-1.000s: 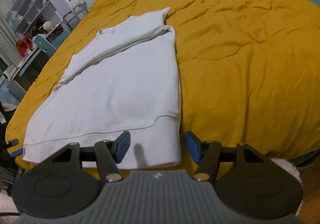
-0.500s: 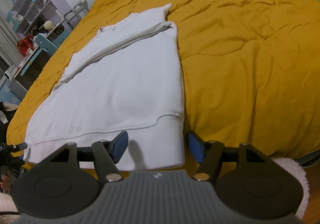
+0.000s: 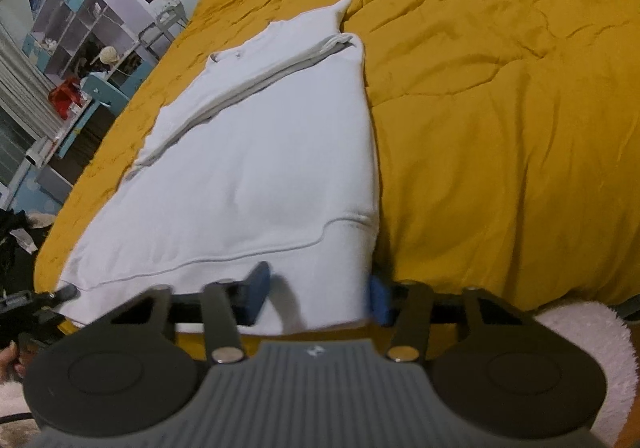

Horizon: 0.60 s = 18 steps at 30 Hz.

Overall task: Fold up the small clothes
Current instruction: 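Grasp the hem with the left tool while the right tool grasps the hem too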

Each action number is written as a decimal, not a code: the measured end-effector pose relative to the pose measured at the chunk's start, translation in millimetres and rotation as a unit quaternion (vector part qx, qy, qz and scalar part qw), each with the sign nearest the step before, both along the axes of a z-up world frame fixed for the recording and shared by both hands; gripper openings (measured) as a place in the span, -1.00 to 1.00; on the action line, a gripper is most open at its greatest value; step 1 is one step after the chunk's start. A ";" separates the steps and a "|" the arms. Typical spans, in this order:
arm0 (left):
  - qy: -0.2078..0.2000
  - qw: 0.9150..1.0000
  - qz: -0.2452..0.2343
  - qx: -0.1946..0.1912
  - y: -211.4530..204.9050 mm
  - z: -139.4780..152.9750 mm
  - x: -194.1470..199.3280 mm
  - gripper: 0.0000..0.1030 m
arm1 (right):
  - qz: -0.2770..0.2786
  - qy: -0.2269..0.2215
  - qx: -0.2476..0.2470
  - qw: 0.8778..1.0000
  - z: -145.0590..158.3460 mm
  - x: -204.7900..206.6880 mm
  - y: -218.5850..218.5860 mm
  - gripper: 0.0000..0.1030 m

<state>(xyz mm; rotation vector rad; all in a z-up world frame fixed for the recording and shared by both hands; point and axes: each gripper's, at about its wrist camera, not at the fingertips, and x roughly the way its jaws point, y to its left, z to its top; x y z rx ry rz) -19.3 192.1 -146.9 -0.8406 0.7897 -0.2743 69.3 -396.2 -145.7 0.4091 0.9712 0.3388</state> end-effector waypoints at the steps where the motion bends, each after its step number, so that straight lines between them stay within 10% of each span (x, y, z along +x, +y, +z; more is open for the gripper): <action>1: 0.001 1.000 0.001 -0.002 -1.1 0.2 1.7 -0.75 | -0.001 0.000 0.004 1.000 0.2 0.1 -0.5 -0.67; 18: -0.044 0.999 0.003 -0.028 19.5 55.9 66.7 -0.78 | -0.080 -0.038 0.240 0.967 54.2 53.5 -31.0 -0.93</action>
